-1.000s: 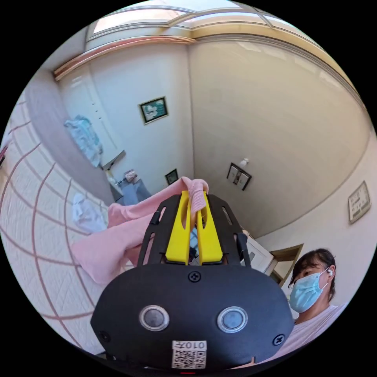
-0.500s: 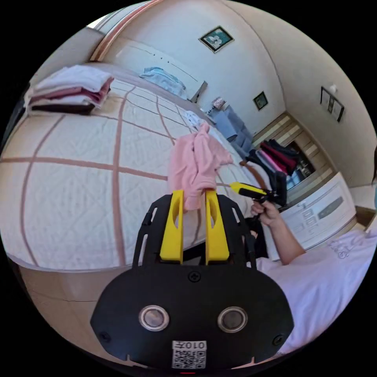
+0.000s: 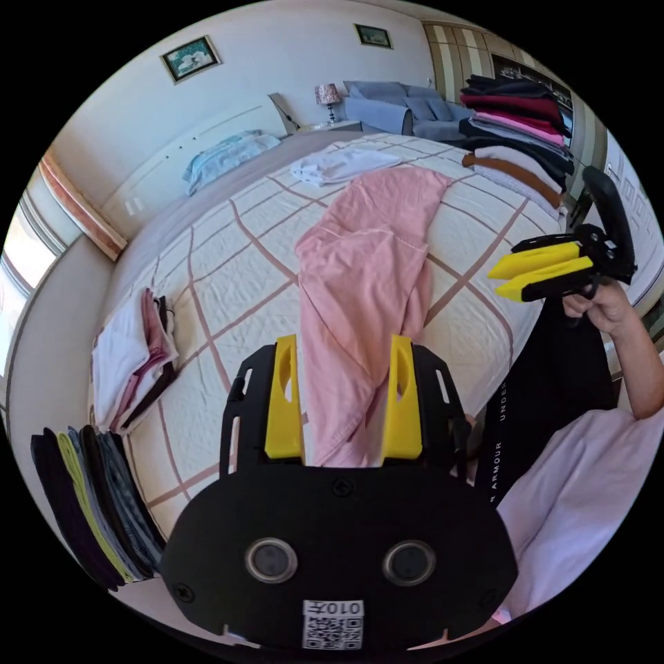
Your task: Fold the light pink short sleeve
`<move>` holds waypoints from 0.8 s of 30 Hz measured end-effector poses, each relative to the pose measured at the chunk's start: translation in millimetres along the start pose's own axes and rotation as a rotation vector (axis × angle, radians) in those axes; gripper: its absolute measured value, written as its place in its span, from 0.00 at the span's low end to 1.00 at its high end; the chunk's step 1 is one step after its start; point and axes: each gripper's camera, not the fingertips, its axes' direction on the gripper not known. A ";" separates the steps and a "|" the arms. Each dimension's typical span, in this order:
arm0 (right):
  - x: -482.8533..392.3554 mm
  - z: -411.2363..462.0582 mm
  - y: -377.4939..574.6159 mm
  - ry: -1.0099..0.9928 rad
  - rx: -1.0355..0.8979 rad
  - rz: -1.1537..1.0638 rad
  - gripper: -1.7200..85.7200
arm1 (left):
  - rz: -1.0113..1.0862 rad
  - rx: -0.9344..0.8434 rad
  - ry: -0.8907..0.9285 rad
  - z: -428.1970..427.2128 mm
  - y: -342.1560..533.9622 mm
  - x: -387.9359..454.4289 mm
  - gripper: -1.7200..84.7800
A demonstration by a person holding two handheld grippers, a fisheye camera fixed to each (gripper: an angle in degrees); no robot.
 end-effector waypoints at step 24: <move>-25.0 85.4 -107.9 0.092 -0.060 -0.194 0.14 | -0.402 0.856 1.432 -41.9 63.8 -143.7 0.03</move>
